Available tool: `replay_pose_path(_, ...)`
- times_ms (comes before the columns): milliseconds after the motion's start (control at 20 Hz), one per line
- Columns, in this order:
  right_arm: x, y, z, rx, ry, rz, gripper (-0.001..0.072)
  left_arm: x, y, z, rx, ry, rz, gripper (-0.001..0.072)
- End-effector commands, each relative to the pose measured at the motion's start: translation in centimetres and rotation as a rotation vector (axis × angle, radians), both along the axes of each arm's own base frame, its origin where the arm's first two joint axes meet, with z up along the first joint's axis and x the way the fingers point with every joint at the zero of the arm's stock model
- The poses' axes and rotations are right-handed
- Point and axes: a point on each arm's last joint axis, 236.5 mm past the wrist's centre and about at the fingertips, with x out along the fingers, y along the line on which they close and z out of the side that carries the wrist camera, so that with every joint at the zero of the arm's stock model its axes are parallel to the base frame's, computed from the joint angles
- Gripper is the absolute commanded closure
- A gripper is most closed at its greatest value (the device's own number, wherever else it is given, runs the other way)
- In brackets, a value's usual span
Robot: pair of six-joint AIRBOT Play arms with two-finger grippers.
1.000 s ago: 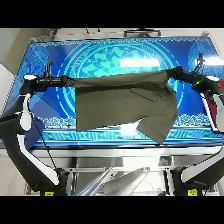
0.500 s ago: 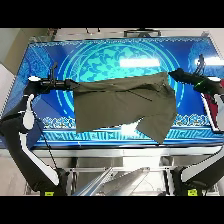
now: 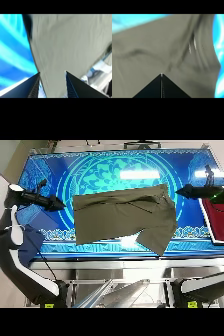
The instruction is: Fold the shirts.
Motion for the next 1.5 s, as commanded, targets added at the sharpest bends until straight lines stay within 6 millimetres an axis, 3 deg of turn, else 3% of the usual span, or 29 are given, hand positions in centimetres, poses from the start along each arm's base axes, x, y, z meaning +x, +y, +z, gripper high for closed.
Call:
replay_pose_path(0, -6.6, -1.4, -1.0, -0.151, 0.176, 0.002, 0.0676, -5.8, -0.3, -0.5, 0.038, 0.117, 0.037, 0.0378)
replay_pose_path(150, -11.3, -4.1, -2.6, -0.243, 0.276, -0.153, 0.0668, -12.1, -3.5, -3.4, 0.021, 0.215, 0.043, 0.0377)
replay_pose_path(200, -13.0, -5.1, -3.4, -0.245, 0.336, -0.223, 0.0554, -13.9, -4.4, -4.8, 0.026, 0.241, 0.051, 0.0378)
replay_pose_path(250, -14.6, -5.8, -4.4, -0.233, 0.391, -0.278, 0.0283, -15.5, -5.3, -6.1, 0.036, 0.262, 0.058, 0.0377)
replay_pose_path(300, -15.7, -6.1, -5.2, -0.211, 0.426, -0.295, 0.022, -16.7, -6.0, -7.2, 0.047, 0.28, 0.061, 0.0377)
replay_pose_path(400, -17.2, -6.5, -6.7, -0.185, 0.476, -0.315, 0.0221, -19.0, -7.5, -8.7, 0.055, 0.324, 0.034, 0.0377)
replay_pose_path(500, -17.3, -6.3, -7.5, -0.18, 0.483, -0.286, 0.0221, -20.4, -8.5, -9.8, 0.07, 0.344, 0.013, 0.0377)
replay_pose_path(700, -15.5, -5.2, -8.2, -0.115, 0.418, -0.243, 0.022, -20.5, -10.0, -10.1, 0.074, 0.329, -0.006, 0.0378)
replay_pose_path(850, -15.7, -4.7, -10.8, -0.087, 0.463, -0.203, 0.0221, -20.2, -10.3, -9.5, 0.062, 0.32, -0.028, 0.0378)
replay_pose_path(950, -15.6, -4.5, -11.2, -0.081, 0.451, -0.176, 0.0221, -19.7, -9.4, -8.1, 0.055, 0.324, -0.06, 0.0378)
replay_pose_path(1150, -15.1, -4.0, -11.2, -0.079, 0.421, -0.142, 0.022, -15.7, -6.2, -4.5, 0.036, 0.24, 0.017, 0.0377)
replay_pose_path(1250, -14.9, -3.4, -11.7, -0.035, 0.43, -0.136, 0.022, -14.9, -4.4, -3.2, 0.04, 0.202, 0.071, 0.0377)
replay_pose_path(1350, -14.7, -2.3, -12.3, 0.016, 0.438, -0.119, 0.0221, -15.1, -2.9, -2.9, 0.046, 0.185, 0.136, 0.0377)
replay_pose_path(1450, -14.7, -0.5, -12.7, 0.06, 0.457, -0.078, 0.0221, -16.5, -2.5, -3.9, 0.044, 0.207, 0.185, 0.0377)
